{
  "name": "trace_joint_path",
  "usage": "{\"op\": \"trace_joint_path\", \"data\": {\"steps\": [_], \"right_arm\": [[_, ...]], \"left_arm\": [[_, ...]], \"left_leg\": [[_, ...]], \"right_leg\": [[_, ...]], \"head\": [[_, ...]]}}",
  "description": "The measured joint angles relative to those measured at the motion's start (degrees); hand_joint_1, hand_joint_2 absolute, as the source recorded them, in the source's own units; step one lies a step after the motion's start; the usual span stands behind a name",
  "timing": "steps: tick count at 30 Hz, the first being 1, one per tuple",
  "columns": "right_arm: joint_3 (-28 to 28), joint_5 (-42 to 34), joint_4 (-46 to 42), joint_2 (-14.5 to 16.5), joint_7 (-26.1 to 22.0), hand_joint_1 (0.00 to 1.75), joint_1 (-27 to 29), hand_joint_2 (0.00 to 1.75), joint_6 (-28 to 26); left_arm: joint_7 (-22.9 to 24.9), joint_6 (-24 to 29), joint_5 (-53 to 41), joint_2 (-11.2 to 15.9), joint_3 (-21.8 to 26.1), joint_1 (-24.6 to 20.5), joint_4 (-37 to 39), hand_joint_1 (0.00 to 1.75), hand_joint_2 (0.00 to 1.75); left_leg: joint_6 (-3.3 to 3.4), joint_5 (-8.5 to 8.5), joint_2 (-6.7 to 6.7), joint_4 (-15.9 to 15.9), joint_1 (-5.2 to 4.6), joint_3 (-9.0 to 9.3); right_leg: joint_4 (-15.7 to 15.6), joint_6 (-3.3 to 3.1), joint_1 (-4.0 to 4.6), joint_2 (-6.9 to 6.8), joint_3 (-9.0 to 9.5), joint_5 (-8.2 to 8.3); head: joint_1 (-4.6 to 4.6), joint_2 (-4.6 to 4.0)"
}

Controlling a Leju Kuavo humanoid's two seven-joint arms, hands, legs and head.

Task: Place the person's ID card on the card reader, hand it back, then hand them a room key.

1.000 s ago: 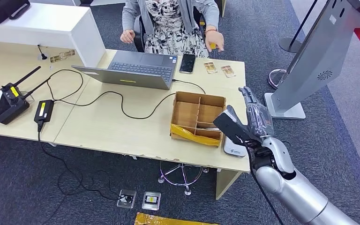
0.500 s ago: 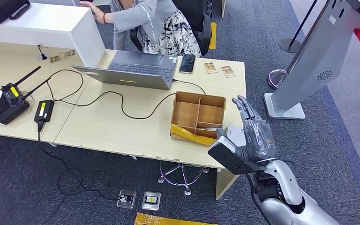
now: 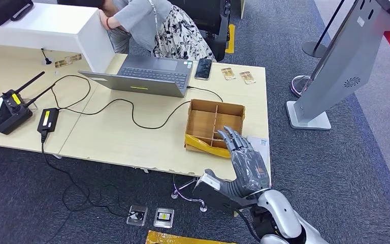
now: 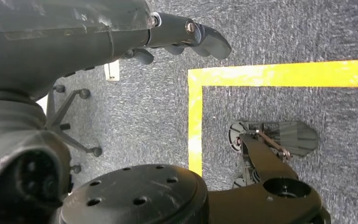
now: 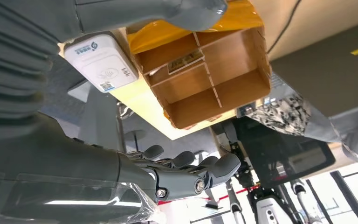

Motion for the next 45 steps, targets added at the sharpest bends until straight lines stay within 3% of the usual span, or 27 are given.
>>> {"op": "trace_joint_path", "data": {"steps": [14, 31, 45], "right_arm": [[0.1, 12.4, 2.1, 4.2, 8.0, 0.00, -1.4, 1.75, 8.7], [0.7, 14.8, 10.3, 10.6, 7.3, 0.00, -5.0, 1.75, 12.5], [0.9, 13.5, 18.4, 13.5, 6.2, 0.00, -7.2, 1.75, 11.1]], "left_arm": [[0.0, -1.9, -1.6, 0.0, 0.0, -0.2, 0.0, 0.00, 0.00], [0.0, -3.0, -1.7, 0.0, 0.0, -0.3, 0.0, 0.00, 0.00], [0.0, -3.2, -2.7, 0.0, 0.0, -0.3, 0.0, 0.00, 0.00]], "left_leg": [[0.00, 0.00, 0.00, 0.0, 0.00, 0.00], [-0.01, 0.01, 0.00, 0.0, 0.01, -0.01], [-0.02, 0.02, 0.00, 0.0, 0.01, -0.01]], "right_leg": [[0.0, -0.02, 0.00, 0.00, 0.01, 0.01], [0.0, -0.03, 0.02, 0.00, 0.00, 0.02], [0.0, -0.03, 0.02, 0.00, 0.00, 0.02]], "head": [[0.00, 0.00], [0.01, 0.00], [0.01, 0.00]]}}
